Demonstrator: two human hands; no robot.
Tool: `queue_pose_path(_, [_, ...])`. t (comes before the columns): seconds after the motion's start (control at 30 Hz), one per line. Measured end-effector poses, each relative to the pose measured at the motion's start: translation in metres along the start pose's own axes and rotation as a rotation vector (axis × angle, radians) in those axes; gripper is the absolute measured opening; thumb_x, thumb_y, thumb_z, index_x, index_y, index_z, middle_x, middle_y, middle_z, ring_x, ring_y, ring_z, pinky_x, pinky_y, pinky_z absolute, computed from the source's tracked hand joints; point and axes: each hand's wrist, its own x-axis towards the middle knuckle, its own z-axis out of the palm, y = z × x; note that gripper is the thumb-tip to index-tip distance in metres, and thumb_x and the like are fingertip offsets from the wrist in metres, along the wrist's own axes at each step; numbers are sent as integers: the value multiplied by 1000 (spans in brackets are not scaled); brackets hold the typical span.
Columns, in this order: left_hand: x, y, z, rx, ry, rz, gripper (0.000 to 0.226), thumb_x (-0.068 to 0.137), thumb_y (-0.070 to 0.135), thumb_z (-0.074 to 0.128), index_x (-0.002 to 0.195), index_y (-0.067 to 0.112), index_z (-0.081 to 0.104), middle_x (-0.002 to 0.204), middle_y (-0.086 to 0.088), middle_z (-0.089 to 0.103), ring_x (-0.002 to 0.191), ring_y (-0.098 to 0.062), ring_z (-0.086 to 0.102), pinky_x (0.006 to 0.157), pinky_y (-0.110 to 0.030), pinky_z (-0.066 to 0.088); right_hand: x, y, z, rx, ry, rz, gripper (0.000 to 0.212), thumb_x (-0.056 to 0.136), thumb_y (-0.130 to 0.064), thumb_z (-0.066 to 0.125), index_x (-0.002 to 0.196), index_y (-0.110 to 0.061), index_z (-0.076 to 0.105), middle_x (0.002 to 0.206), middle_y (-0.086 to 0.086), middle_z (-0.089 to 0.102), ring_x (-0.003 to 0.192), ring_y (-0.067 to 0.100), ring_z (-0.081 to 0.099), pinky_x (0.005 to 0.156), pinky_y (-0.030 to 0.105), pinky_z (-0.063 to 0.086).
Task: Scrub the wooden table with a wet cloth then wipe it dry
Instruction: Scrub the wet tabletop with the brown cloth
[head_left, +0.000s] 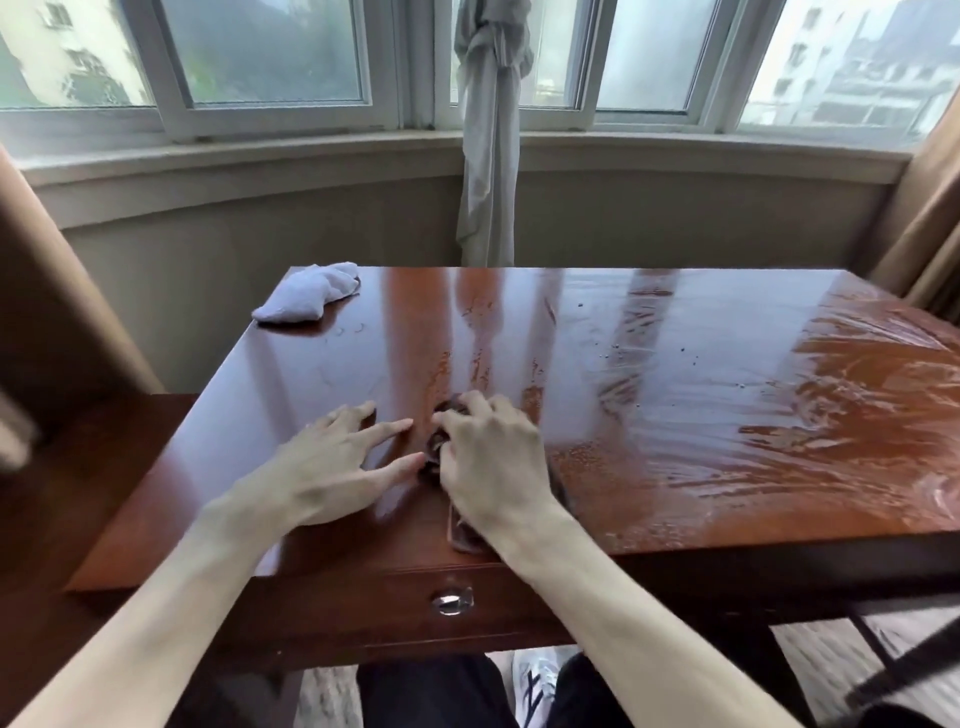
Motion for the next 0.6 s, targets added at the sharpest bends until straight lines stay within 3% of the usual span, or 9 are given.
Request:
queue_pose_path(0.1, [-5, -12, -13, -94, -39, -3, 79, 80, 87, 41, 151, 55, 28, 166, 8, 17, 153, -12, 16, 125, -36, 14, -8, 18, -15, 227, -76, 9, 39, 91, -27, 55, 125, -38, 70, 128, -14, 63, 115, 15, 57, 91, 38, 51])
queue_pose_path(0.23, [-33, -29, -12, 26, -15, -99, 95, 69, 96, 31, 153, 52, 26, 167, 7, 16, 153, -13, 16, 124, -39, 18, 44, 32, 7, 39, -46, 156, 36, 93, -21, 52, 121, -30, 73, 118, -3, 66, 109, 25, 60, 87, 38, 52])
queue_pose_path(0.33, [-61, -35, -8, -29, 47, -106, 99, 65, 101, 28, 152, 54, 25, 166, 12, 17, 151, -10, 20, 122, -38, 25, 46, -19, 19, 1, -46, 26, 30, 92, -19, 55, 113, -23, 75, 113, 0, 66, 101, 28, 61, 82, 39, 52])
queue_pose_path(0.47, [-93, -37, 5, -100, 67, -79, 107, 58, 106, 36, 152, 57, 20, 164, 24, 8, 152, 1, 5, 125, -36, 17, -7, -30, 1, 291, -62, -191, 35, 88, -26, 59, 118, -35, 74, 120, -10, 67, 108, 20, 61, 84, 37, 52])
queue_pose_path(0.53, [-98, -39, 12, -72, 78, -62, 107, 57, 107, 33, 151, 58, 18, 165, 26, 2, 151, 3, -4, 126, -34, 11, 7, -11, -1, 388, -116, -86, 37, 87, -27, 58, 118, -41, 73, 120, -15, 66, 109, 14, 61, 87, 35, 51])
queue_pose_path(0.6, [-97, -41, 16, -44, 112, -50, 107, 58, 107, 30, 153, 57, 17, 165, 23, 4, 152, 1, -4, 126, -35, 12, 46, 2, 12, 327, -77, 47, 37, 88, -23, 55, 116, -37, 75, 116, -11, 68, 107, 19, 63, 87, 35, 52])
